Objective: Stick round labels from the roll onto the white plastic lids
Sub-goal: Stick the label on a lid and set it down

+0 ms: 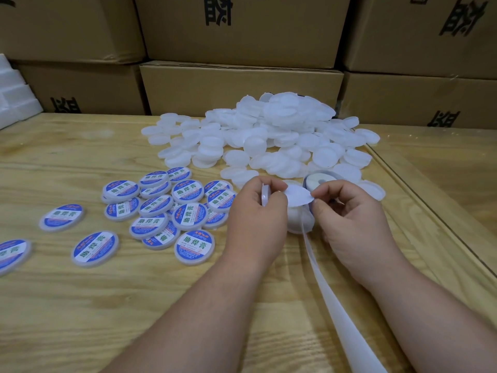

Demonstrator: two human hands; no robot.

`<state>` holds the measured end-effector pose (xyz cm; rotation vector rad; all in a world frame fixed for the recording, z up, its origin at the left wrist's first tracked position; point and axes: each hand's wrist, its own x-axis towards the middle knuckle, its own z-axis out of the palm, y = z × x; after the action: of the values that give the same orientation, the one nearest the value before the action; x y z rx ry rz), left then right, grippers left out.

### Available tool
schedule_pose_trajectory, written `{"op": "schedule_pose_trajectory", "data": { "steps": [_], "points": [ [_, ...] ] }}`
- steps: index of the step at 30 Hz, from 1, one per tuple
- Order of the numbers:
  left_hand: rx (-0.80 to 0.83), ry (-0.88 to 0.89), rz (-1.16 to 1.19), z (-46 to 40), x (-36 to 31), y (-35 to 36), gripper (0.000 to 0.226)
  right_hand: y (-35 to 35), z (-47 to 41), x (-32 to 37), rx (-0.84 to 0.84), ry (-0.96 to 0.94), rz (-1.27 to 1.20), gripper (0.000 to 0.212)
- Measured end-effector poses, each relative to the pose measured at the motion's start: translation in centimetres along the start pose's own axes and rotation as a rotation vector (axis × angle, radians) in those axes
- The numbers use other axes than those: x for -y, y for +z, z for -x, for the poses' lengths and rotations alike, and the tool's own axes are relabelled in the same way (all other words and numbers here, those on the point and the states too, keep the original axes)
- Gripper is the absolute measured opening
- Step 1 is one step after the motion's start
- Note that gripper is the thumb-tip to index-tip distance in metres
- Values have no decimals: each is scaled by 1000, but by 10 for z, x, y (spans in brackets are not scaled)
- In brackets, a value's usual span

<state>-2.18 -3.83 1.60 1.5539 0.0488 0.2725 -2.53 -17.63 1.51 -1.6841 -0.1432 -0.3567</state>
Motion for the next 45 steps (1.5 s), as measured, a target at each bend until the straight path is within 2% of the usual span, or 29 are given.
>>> {"op": "schedule_pose_trajectory", "data": {
  "steps": [4,7,12,15,20,26,31,39,45],
  "points": [
    [32,45,96,1,-3,0,12,-1,0,1,-38,-2,-27,25],
    [80,64,227,3,-5,-2,23,0,0,5,-45,13,-74,23],
    [100,63,372,2,-6,-7,23,-4,-1,8,-10,185,-247,23],
    [83,55,355,2,-7,-5,15,-8,-5,11,100,357,-477,16],
    [85,6,279,3,-13,-8,34,-15,-8,16,309,573,-697,15],
    [33,-63,300,0,-16,-9,43,-18,-10,16,420,669,-771,27],
    [119,-91,402,-2,-11,-10,30,-16,-9,17,468,685,-740,31],
    [216,-78,369,-2,-10,-8,37,-16,-9,17,488,694,-701,34],
    [208,-95,339,-1,-12,-8,35,-16,-9,17,492,698,-698,35]
  ]
}}
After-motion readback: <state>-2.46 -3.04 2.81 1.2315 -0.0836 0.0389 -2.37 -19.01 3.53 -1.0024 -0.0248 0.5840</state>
